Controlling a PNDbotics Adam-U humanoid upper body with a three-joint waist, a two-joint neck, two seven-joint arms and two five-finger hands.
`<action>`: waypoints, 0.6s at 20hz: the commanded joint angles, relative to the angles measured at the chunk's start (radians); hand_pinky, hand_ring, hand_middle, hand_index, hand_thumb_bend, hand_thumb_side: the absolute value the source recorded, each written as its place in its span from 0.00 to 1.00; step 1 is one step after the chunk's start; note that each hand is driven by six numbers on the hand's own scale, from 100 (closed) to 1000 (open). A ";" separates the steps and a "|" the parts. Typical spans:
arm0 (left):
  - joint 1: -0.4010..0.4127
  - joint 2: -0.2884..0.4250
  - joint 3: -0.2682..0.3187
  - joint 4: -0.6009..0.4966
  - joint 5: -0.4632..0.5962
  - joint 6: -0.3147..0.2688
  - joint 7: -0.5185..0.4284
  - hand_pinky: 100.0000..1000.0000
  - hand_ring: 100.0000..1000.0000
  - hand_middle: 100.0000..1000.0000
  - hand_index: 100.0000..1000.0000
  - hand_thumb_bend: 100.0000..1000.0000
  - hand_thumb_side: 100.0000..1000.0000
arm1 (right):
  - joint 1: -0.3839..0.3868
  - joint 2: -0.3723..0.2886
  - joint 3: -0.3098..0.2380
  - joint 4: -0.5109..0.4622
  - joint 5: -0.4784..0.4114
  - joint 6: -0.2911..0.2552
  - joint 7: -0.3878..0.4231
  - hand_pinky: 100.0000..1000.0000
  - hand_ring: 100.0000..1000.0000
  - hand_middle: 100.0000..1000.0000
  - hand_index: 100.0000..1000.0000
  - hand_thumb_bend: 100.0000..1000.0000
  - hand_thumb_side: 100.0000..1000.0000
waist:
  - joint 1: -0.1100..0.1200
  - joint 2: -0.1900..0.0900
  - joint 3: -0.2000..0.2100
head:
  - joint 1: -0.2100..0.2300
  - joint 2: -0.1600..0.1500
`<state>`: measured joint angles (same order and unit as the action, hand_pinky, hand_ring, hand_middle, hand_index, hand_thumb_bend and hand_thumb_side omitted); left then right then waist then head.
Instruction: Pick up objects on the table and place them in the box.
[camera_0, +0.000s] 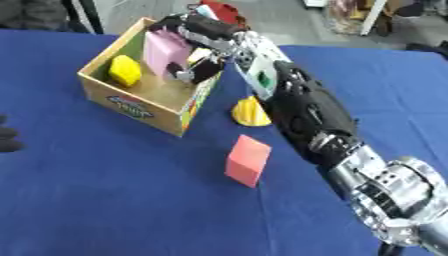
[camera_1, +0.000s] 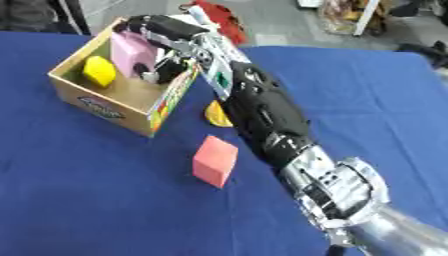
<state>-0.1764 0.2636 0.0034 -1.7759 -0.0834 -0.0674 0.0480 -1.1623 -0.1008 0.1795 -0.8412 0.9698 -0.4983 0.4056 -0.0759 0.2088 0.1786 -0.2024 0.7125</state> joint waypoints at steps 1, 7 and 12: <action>-0.006 0.009 -0.002 -0.013 0.003 -0.003 -0.004 0.65 0.51 0.52 0.75 0.00 0.68 | -0.029 -0.002 0.012 -0.045 0.090 -0.013 0.104 0.83 0.90 0.96 1.00 0.00 0.46 | -0.001 -0.035 -0.001 | -0.005 0.005; 0.000 0.009 0.000 -0.011 0.003 -0.002 -0.003 0.65 0.51 0.52 0.75 0.00 0.68 | -0.024 -0.012 0.010 -0.079 0.230 -0.016 0.105 0.91 1.00 1.00 1.00 0.08 0.59 | -0.001 -0.041 -0.012 | -0.002 0.010; 0.002 0.007 0.000 -0.010 0.002 -0.002 -0.003 0.65 0.51 0.52 0.75 0.00 0.68 | -0.021 -0.019 -0.001 -0.082 0.305 -0.005 0.035 0.92 1.00 1.00 1.00 0.08 0.54 | 0.001 -0.043 -0.019 | -0.004 0.010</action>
<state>-0.1684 0.2633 0.0034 -1.7756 -0.0830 -0.0687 0.0464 -1.1618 -0.0998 0.1887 -0.9014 1.2537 -0.5071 0.4595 -0.0759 0.1969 0.1603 -0.2045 0.7207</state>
